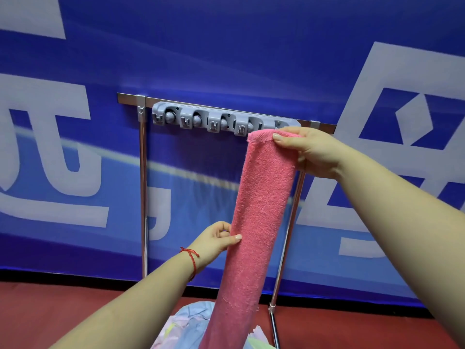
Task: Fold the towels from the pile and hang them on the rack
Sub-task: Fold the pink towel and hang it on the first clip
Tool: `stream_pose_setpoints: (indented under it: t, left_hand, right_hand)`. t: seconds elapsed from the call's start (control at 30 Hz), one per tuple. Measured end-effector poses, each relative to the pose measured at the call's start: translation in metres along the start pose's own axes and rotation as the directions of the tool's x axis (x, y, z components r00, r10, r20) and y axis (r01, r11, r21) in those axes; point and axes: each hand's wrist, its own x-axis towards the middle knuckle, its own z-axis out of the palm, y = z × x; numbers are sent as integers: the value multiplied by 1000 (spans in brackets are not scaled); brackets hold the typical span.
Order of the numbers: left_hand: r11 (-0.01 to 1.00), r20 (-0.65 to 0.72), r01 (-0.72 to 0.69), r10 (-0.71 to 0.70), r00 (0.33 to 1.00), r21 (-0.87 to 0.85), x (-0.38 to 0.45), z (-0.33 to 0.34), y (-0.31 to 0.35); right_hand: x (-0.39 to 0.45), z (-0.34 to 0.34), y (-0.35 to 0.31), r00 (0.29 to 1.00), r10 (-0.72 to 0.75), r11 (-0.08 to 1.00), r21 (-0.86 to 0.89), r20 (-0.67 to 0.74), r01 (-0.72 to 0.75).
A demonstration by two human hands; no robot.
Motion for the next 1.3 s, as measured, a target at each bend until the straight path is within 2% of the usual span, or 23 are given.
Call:
stream_pose_setpoints:
  t: [0.13, 0.23, 0.37, 0.57, 0.77, 0.97, 1.03, 1.1, 1.17, 1.2, 1.23, 1.3]
  left_hand:
    - [998, 54, 41, -39, 998, -50, -1, 1, 0]
    - [998, 148, 49, -55, 987, 45, -4, 5, 2]
    - [992, 166, 62, -80, 983, 110, -6, 7, 0]
    - [981, 176, 155, -174, 969, 114, -10, 4, -4]
    - [973, 157, 224, -229, 961, 51, -13, -10, 4]
    - [972, 69, 220, -226, 972, 82, -13, -19, 33]
    - [977, 71, 200, -206, 976, 80, -10, -16, 48]
    - [978, 96, 186, -194, 976, 90, -6, -11, 62]
    - [975, 121, 186, -200, 972, 120, -4, -5, 74]
    - [971, 128, 185, -205, 970, 148, -2, -3, 79]
    - [965, 137, 186, -213, 967, 184, -3, 0, 85]
    - [954, 170, 179, -223, 960, 238, -2, 2, 95]
  right_hand:
    - [1, 0, -1, 1000, -9, 1000, 16, -10, 9]
    - [1, -1, -2, 999, -27, 999, 28, -31, 28]
    - [2, -6, -3, 997, -37, 999, 11, -66, 37]
    - [6, -20, 9, 970, -29, 1000, 6, -243, 31]
    - [13, -42, 47, 870, 77, 994, -26, -487, -103]
    - [1, -46, 140, 759, 280, 935, -11, -588, -354]
    - [-10, -35, 179, 713, 437, 856, 9, -548, -518]
    - [-19, -17, 207, 710, 563, 731, -147, -424, -667]
    - [-18, 3, 212, 746, 618, 649, -375, -247, -662]
    - [-13, 14, 206, 774, 606, 685, -372, -185, -626]
    - [-5, 25, 196, 808, 571, 765, -263, -143, -588]
    - [11, 44, 166, 888, 459, 887, 82, -28, -455]
